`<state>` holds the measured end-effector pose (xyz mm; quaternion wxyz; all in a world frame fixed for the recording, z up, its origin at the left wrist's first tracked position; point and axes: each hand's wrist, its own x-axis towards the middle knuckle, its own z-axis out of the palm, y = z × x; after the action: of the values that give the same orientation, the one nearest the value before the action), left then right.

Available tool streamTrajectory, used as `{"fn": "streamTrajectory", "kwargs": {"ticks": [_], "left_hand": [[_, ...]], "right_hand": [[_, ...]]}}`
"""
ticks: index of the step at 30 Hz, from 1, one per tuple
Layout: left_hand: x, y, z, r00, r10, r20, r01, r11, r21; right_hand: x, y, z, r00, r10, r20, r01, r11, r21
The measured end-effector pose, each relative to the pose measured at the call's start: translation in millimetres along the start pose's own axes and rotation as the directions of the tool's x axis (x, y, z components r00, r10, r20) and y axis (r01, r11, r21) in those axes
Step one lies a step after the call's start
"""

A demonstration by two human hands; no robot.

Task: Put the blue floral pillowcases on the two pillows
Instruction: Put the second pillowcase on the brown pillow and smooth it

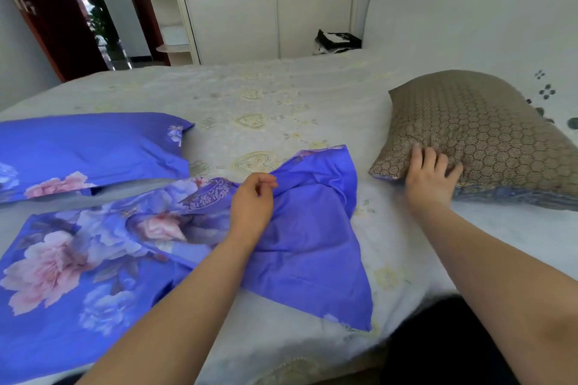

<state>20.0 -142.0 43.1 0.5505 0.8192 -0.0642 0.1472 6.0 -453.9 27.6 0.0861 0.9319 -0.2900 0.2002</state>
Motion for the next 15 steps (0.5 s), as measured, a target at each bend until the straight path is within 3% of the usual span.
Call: {"fn": "streamTrajectory", "kwargs": {"ticks": [3, 6, 8, 11, 13, 15], "left_hand": [[-5, -1, 8, 0.999, -0.025, 0.038, 0.026, 0.999, -0.027], [-6, 6, 3, 0.998, -0.039, 0.046, 0.039, 0.999, -0.012], [-7, 20, -2, 0.996, -0.010, 0.084, 0.015, 0.998, -0.055], [-13, 55, -7, 0.977, 0.008, 0.214, 0.043, 0.972, -0.232], [-9, 72, -9, 0.936, -0.023, 0.350, 0.160, 0.915, -0.370], [0, 79, -12, 0.895, -0.064, 0.441, 0.294, 0.829, -0.475]], "right_hand": [[22, -3, -16, 0.999, 0.010, 0.050, -0.019, 0.983, 0.180], [29, -11, -42, 0.977, 0.099, 0.188, -0.186, 0.823, 0.536], [28, -16, -67, 0.980, 0.146, 0.134, -0.198, 0.726, 0.658], [20, -32, -119, 0.991, 0.134, 0.009, -0.096, 0.658, 0.747], [-1, -56, -153, 0.999, -0.007, -0.053, 0.046, 0.627, 0.777], [-30, -85, -174, 0.943, -0.332, -0.025, 0.220, 0.564, 0.796]]}}
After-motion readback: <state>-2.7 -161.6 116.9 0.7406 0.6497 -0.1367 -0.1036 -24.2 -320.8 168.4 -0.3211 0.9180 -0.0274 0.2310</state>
